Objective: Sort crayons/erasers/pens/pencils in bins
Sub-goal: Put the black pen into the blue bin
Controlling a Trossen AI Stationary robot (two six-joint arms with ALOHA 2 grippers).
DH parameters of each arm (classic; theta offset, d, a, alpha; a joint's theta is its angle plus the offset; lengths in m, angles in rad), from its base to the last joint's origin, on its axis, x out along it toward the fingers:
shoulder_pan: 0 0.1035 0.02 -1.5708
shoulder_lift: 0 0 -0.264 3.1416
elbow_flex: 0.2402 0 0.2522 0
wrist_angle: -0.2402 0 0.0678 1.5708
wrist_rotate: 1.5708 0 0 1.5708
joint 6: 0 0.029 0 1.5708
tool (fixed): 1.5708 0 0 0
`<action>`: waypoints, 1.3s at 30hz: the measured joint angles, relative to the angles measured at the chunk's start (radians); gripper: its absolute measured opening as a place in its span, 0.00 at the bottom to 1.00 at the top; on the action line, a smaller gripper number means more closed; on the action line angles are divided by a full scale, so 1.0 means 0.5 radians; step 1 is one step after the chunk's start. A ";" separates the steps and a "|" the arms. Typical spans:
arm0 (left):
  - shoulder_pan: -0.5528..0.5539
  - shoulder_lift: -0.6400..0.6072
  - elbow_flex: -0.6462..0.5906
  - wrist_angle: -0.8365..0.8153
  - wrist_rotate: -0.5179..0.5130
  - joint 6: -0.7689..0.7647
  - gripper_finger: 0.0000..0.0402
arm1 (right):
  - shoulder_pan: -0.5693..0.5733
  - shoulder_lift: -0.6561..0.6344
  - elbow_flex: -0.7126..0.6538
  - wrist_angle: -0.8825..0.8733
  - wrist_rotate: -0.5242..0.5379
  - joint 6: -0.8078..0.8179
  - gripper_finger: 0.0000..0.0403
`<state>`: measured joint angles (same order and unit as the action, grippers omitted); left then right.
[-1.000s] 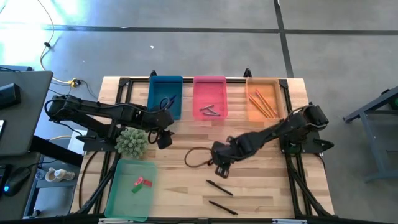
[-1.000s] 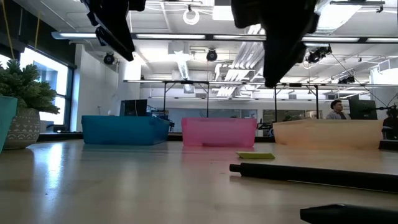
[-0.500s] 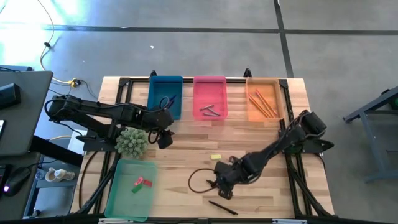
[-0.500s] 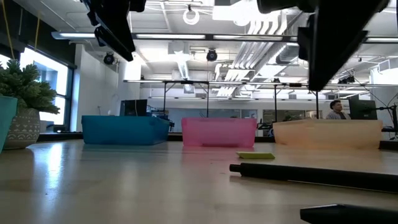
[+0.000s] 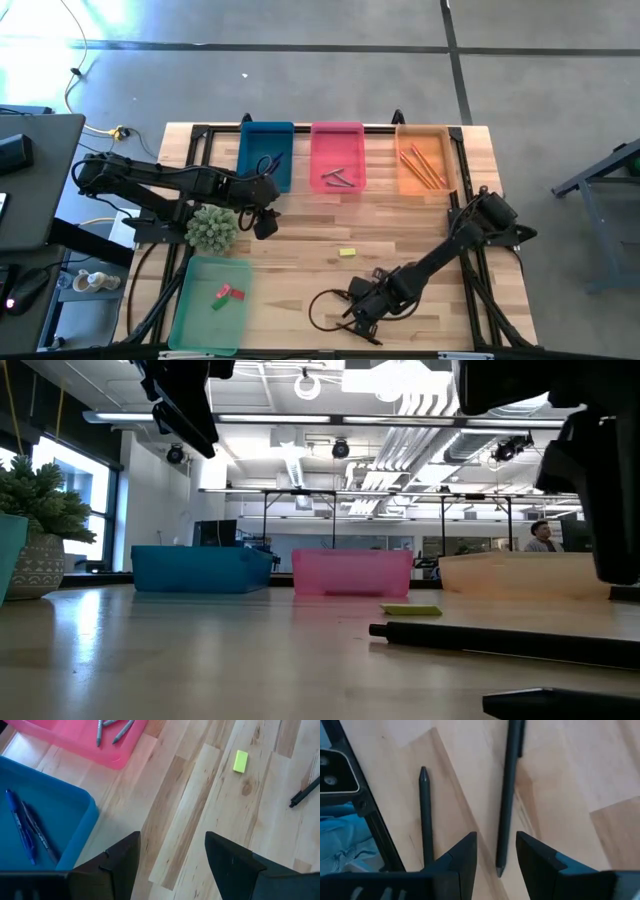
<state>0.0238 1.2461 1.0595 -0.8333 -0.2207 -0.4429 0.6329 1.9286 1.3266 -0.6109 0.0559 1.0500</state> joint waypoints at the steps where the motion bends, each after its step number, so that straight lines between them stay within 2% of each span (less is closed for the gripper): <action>1: 0.000 0.001 0.000 -0.001 0.000 0.000 0.52 | 0.007 0.008 0.000 0.015 -0.001 0.000 0.32; 18: 0.000 0.001 0.000 0.000 -0.004 0.000 0.52 | 0.032 0.183 0.008 0.021 0.033 0.063 0.31; 30: 0.000 0.001 0.000 0.002 -0.007 0.000 0.52 | 0.015 0.209 0.013 -0.150 0.066 0.470 0.21; 35: 0.000 0.001 0.000 0.002 -0.007 0.000 0.52 | -0.008 0.209 0.013 -0.324 0.056 0.508 0.18; 39: 0.000 0.001 0.000 0.001 -0.007 0.000 0.52 | -0.026 0.210 0.010 -0.354 0.045 0.418 0.15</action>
<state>0.0238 1.2465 1.0595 -0.8329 -0.2240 -0.4427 0.6198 2.0336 1.3318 -0.7878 0.0784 1.2589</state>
